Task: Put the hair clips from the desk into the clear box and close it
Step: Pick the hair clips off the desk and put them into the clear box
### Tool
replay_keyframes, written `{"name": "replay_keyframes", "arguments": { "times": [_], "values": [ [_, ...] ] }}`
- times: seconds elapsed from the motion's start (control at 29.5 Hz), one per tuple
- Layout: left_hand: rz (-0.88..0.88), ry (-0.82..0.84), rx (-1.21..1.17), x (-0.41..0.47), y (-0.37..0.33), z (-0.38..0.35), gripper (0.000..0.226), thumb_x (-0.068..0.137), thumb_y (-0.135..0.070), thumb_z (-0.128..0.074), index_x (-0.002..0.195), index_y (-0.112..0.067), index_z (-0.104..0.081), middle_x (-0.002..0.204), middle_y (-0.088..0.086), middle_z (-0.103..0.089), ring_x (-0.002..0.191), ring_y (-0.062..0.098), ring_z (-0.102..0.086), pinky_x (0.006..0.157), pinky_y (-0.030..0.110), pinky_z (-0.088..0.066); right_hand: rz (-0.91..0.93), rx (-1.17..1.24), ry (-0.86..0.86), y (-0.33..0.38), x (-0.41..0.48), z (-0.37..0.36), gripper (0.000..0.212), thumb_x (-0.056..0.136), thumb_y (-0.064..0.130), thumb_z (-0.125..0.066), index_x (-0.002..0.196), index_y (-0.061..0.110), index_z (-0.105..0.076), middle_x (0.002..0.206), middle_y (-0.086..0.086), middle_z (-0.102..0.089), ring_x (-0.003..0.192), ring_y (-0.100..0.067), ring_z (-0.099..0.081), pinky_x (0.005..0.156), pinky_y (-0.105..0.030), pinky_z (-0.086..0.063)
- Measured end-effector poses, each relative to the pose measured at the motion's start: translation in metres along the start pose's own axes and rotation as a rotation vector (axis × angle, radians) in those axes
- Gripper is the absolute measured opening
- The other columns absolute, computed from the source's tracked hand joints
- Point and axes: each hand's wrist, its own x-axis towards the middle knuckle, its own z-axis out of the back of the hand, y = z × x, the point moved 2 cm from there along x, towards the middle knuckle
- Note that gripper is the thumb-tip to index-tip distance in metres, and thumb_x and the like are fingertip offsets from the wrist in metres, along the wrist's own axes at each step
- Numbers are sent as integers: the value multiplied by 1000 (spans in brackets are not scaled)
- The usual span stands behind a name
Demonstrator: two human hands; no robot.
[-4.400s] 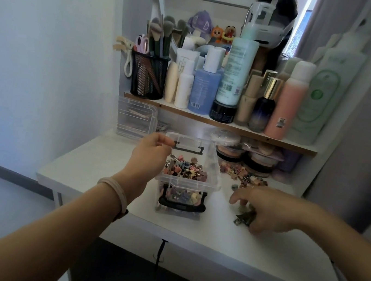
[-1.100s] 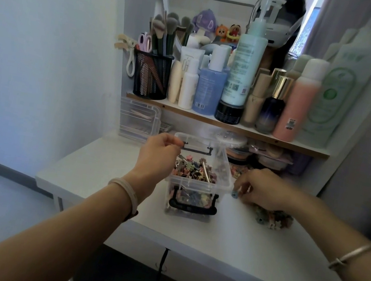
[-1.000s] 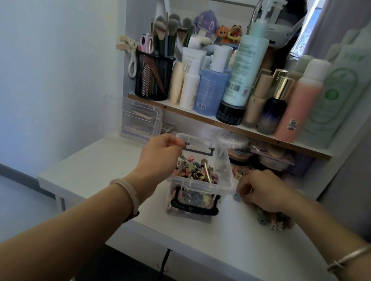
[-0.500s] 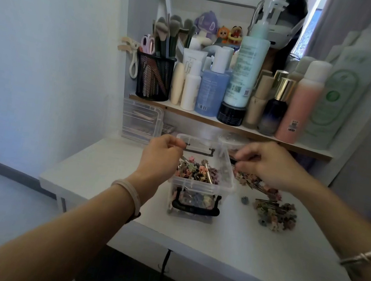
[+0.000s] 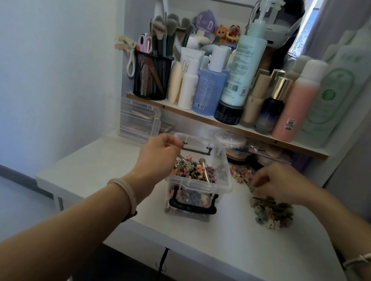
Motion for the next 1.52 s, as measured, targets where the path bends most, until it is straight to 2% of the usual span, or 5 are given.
{"name": "replay_keyframes", "arguments": {
  "times": [0.41,0.68,0.88,1.08,1.52],
  "values": [
    [8,3,-1,-2,1,-1,22,93,-4,-41,82,-19,-54,77,-3,-52,56,9,-42,50,19,-37,102,-151,-15,4,-4,-17,22,82,18,-67,104,16,-71,109,1,-70,101,-15,-62,84,-21,-44],
    [34,5,-34,-1,0,-3,16,95,-6,-40,95,-14,-54,81,-5,-51,60,10,-42,55,20,-39,267,602,-199,59,-12,35,15,79,18,-70,90,27,-68,84,13,-66,80,-2,-62,79,-17,-48],
    [35,5,-44,-4,0,-2,16,94,-5,-40,95,-13,-53,80,-4,-51,59,10,-42,55,21,-39,154,522,-97,47,-6,31,25,83,11,-66,108,14,-66,94,2,-67,80,-7,-61,72,-14,-48],
    [48,1,-61,-5,0,-3,17,94,-4,-38,98,-12,-53,79,-3,-51,58,9,-42,51,19,-39,-48,-255,140,-1,-4,-8,28,84,15,-62,112,17,-66,113,1,-64,105,-19,-60,78,-21,-46],
    [44,9,-50,-5,0,-3,17,94,-4,-38,98,-13,-53,81,-4,-51,57,8,-41,49,18,-37,-50,-298,55,-8,5,-20,17,85,15,-55,93,12,-70,101,-6,-70,92,-22,-64,81,-35,-54]
  ]
}}
